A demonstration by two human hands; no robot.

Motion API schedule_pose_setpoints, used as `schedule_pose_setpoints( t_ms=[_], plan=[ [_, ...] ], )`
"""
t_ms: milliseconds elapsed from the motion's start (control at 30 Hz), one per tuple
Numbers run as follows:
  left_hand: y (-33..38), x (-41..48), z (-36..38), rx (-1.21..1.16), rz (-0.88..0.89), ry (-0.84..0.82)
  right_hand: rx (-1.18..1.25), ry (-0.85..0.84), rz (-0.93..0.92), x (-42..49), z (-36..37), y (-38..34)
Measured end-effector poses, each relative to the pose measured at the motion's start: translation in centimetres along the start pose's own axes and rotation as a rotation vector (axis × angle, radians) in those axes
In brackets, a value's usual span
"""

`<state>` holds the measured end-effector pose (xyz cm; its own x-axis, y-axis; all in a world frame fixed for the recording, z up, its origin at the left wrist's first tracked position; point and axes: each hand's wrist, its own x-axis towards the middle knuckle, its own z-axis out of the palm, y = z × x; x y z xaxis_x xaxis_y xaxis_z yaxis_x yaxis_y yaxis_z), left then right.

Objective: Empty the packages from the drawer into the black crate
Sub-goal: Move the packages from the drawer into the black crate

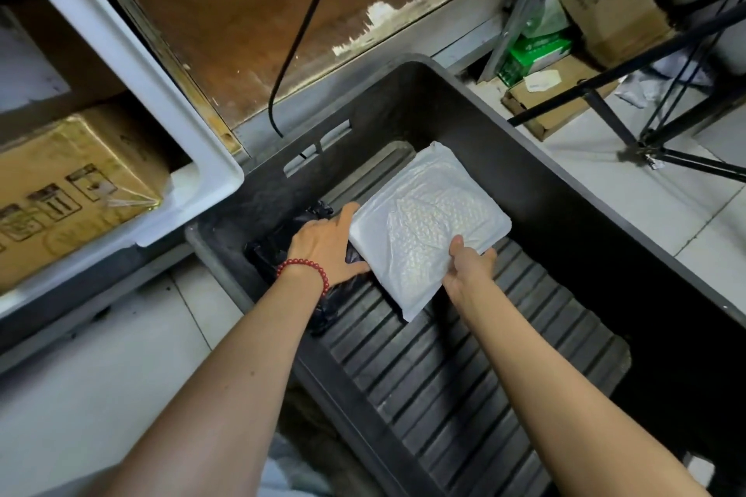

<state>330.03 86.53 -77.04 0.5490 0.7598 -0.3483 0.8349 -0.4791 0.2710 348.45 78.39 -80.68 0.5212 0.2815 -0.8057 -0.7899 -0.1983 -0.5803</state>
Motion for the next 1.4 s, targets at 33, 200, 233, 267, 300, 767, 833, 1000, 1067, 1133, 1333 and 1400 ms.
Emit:
schedule_pose_setpoints(
  t_ms=[33, 200, 233, 267, 300, 767, 833, 1000, 1067, 1133, 1333, 1400],
  plan=[
    [0.1, -0.1, 0.0, -0.006, 0.004, 0.002, -0.005, 0.008, -0.001, 0.0, 0.5, -0.1],
    [0.5, -0.1, 0.1, 0.04, -0.005, 0.012, -0.038, 0.028, -0.018, 0.5, 2.2, 0.3],
    [0.5, -0.2, 0.1, 0.041, -0.012, 0.004, -0.035, 0.023, -0.013, 0.6, 2.6, 0.3],
    [0.4, -0.2, 0.0, 0.039, -0.016, -0.004, -0.028, 0.013, -0.008, 0.7, 3.0, 0.4],
    [0.5, -0.2, 0.0, 0.04, -0.017, -0.013, -0.019, -0.002, -0.003, 0.8, 3.5, 0.4],
    [0.8, -0.2, 0.7, 0.315, -0.095, -0.266, -0.572, -0.003, -0.229, 1.7, 5.9, -0.3],
    [0.9, -0.4, 0.5, 0.359, -0.093, -0.262, -0.846, -0.038, -0.346, 1.1, 4.6, -0.5],
    [1.6, -2.2, -0.5, 0.344, -0.046, -0.129, -1.536, -0.039, -0.786, -2.1, 1.0, -0.9],
    [2.2, -3.1, -1.3, 0.301, -0.051, -0.072, -1.82, -0.231, -1.035, -2.9, 0.4, -0.3],
    [2.5, -4.2, -1.8, 0.294, -0.071, -0.031, -2.013, -0.492, -1.042, -3.7, 0.3, 1.3],
    [2.4, -7.2, -4.7, 0.331, -0.078, 0.078, -2.214, -0.526, -0.775, -5.9, 2.8, 1.9],
    [2.1, -8.4, -5.7, 0.32, -0.133, 0.11, -2.252, -0.478, -0.831, -7.1, 2.9, 0.7]
  ],
)
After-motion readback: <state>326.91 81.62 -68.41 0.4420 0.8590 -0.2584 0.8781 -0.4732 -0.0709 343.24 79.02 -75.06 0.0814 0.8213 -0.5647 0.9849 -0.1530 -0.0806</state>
